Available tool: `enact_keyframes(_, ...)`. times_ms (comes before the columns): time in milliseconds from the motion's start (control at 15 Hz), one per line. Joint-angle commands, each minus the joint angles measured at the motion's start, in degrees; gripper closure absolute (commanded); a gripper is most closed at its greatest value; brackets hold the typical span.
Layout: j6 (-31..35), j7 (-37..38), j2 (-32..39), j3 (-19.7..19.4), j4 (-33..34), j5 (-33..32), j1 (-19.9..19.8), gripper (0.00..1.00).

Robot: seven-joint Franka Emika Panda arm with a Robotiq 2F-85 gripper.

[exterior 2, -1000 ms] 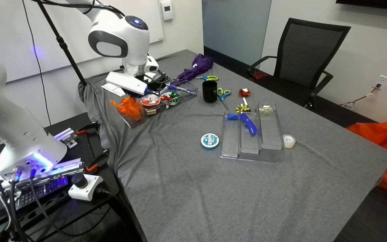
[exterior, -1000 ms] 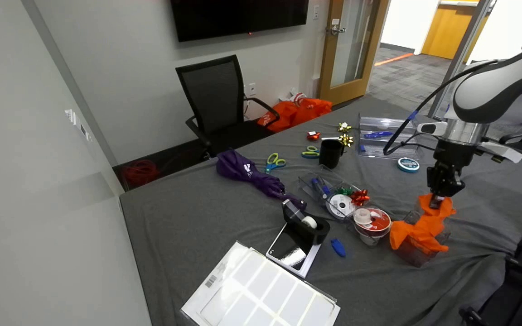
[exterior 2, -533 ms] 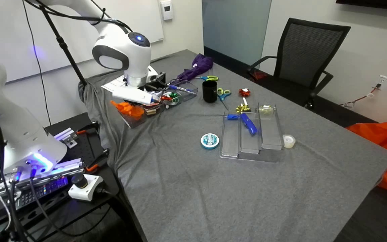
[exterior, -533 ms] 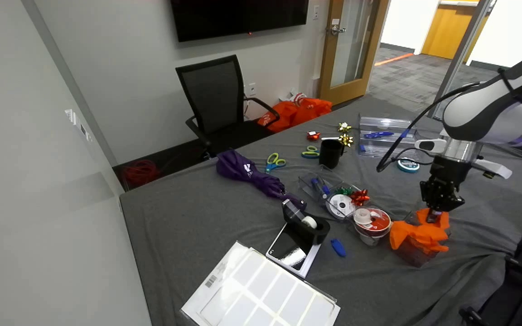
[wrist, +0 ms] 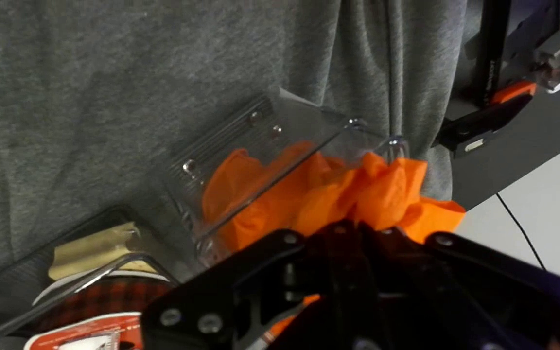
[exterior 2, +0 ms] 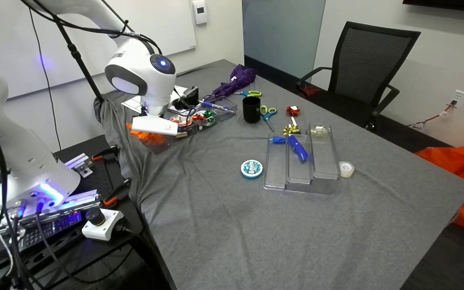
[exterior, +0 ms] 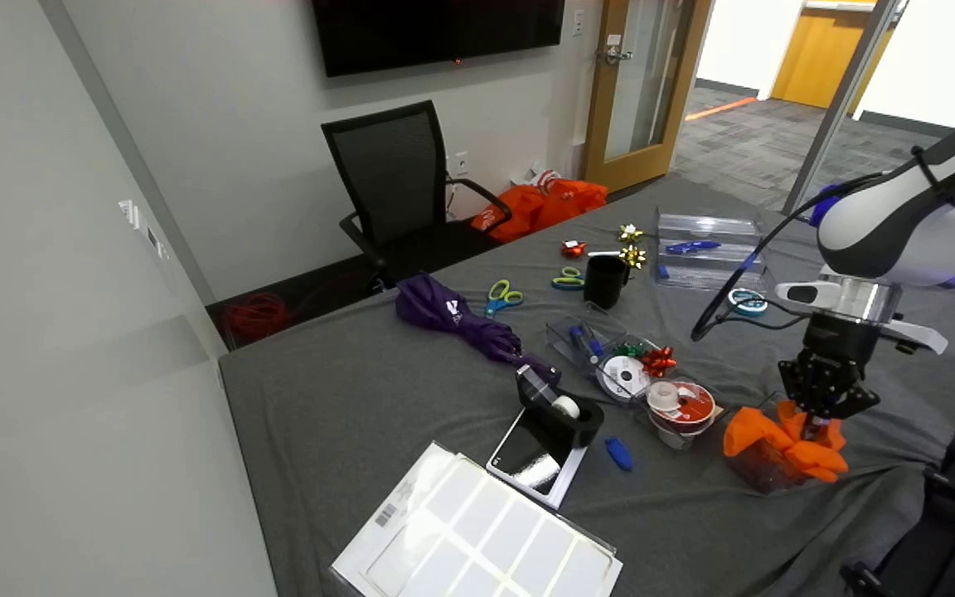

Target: Pick up the orange tissue from the clear container on the right of the table and put it into the clear square container at the bottom of the table

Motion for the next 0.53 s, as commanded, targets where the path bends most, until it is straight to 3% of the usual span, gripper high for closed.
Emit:
enact_keyframes(0,3.86,1.50,1.16,-0.16,-1.17,-0.71,0.70,0.99)
enact_keyframes(467,10.33,6.07,2.05,0.47,-0.93,3.29,0.51,0.99)
